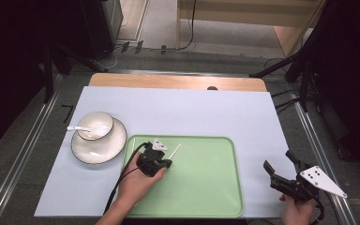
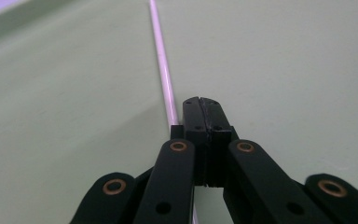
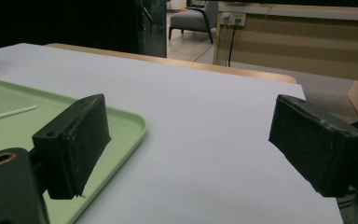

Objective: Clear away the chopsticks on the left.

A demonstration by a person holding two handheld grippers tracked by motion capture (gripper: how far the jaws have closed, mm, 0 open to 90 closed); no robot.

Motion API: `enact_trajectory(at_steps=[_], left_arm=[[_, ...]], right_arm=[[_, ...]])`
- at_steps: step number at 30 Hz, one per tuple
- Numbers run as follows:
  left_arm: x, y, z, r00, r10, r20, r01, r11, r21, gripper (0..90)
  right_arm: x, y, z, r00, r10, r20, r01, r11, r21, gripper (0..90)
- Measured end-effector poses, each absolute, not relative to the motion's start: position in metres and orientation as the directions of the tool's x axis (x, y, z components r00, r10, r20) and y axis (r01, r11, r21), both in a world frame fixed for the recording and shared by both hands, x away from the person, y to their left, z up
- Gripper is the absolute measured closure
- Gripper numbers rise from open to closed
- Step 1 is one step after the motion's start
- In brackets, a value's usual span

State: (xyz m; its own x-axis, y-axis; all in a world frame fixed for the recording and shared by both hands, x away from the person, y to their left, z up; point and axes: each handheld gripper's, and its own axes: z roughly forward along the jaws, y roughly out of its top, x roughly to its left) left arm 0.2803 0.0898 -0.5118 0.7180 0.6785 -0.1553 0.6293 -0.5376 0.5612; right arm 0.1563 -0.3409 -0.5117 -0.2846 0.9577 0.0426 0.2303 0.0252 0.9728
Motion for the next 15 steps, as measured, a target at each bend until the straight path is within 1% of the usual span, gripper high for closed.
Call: enact_trajectory(at_steps=[7,15], left_arm=[[0.289,0.121,-0.511,0.658,0.731,-0.182,0.678,-0.470,0.565,90.0],[0.292,0.140,-0.510,0.630,0.754,-0.185,0.698,-0.444,0.562,90.0]], right_arm=[[0.157,-0.341,-0.512,-0.283,0.958,0.043,0.231,0.024,0.973,12.4],[0.157,-0.342,-0.512,-0.283,0.958,0.043,0.229,0.024,0.973,12.4]])
